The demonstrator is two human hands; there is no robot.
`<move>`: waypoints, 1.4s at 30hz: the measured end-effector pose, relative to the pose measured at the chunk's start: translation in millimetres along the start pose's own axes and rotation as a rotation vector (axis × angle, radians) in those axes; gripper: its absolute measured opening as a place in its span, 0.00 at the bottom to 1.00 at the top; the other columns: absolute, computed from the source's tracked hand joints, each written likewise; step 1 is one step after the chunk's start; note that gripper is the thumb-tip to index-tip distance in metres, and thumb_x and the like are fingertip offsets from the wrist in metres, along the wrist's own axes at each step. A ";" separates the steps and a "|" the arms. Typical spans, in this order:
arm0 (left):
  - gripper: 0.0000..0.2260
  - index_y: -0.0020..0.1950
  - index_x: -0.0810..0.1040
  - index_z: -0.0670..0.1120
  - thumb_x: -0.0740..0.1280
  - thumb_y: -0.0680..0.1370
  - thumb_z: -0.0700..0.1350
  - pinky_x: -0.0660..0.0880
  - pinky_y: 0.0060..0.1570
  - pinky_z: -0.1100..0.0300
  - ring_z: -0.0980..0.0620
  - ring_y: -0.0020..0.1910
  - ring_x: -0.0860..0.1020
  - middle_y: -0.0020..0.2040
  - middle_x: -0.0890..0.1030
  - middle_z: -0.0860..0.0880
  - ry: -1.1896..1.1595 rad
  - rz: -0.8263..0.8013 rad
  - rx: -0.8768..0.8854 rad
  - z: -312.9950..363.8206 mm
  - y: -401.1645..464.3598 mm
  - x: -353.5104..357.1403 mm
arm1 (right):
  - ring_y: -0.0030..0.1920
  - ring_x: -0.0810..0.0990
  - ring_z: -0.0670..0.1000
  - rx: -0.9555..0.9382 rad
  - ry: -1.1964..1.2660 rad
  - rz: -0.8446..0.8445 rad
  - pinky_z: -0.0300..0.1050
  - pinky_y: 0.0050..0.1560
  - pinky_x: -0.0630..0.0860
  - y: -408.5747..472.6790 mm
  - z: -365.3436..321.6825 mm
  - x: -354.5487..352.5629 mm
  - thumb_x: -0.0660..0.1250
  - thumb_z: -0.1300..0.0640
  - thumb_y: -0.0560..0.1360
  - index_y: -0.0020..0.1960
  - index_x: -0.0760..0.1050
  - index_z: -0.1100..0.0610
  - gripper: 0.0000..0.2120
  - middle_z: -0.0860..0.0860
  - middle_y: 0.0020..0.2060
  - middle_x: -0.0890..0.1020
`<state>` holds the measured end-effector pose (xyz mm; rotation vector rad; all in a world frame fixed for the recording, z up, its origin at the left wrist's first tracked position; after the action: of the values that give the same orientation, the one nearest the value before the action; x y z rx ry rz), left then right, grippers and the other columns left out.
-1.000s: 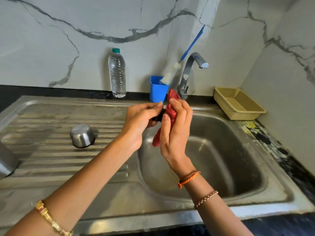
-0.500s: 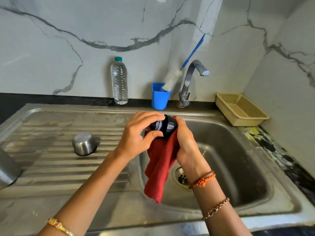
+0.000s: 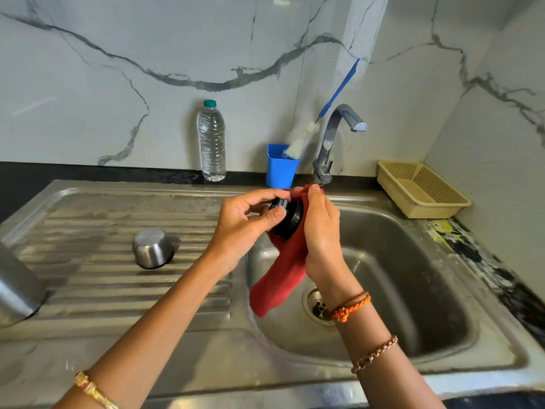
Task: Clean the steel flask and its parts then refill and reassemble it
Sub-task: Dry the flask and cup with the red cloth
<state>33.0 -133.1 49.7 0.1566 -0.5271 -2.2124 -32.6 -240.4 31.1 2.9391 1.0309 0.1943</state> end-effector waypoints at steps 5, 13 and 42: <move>0.13 0.45 0.81 0.51 0.68 0.72 0.33 0.72 0.30 0.68 0.54 0.40 0.76 0.43 0.83 0.55 0.059 -0.079 -0.086 -19.7 -12.0 6.4 | 0.36 0.77 0.57 0.420 0.165 -0.021 0.53 0.41 0.78 -8.2 40.5 -7.6 0.59 0.56 0.77 0.37 0.73 0.58 0.12 0.59 0.34 0.77; 0.08 0.47 0.83 0.50 0.70 0.70 0.42 0.76 0.45 0.66 0.56 0.50 0.80 0.46 0.84 0.53 -0.239 -0.091 -0.179 -28.3 -10.0 8.1 | 0.33 0.77 0.56 0.538 0.411 0.033 0.53 0.40 0.78 -12.5 47.6 -8.0 0.61 0.54 0.77 0.37 0.72 0.59 0.12 0.57 0.31 0.78; 0.09 0.49 0.77 0.49 0.69 0.69 0.46 0.79 0.38 0.64 0.64 0.37 0.80 0.42 0.81 0.55 -0.138 0.227 -0.280 -21.2 -29.0 -1.2 | 0.42 0.76 0.61 0.052 0.233 -0.069 0.65 0.50 0.75 -45.0 31.5 -16.5 0.69 0.47 0.69 0.46 0.78 0.55 0.13 0.70 0.43 0.79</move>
<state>19.2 -122.6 18.3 -0.1956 -0.2879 -2.0569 -69.4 -214.9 -4.7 2.9742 1.1783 0.5269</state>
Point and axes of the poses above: each hand's wrist, its own y-axis towards the middle knuckle, its own x-axis out of the palm, z = x × y, the point moved 8 cm from there along y, towards the middle knuckle
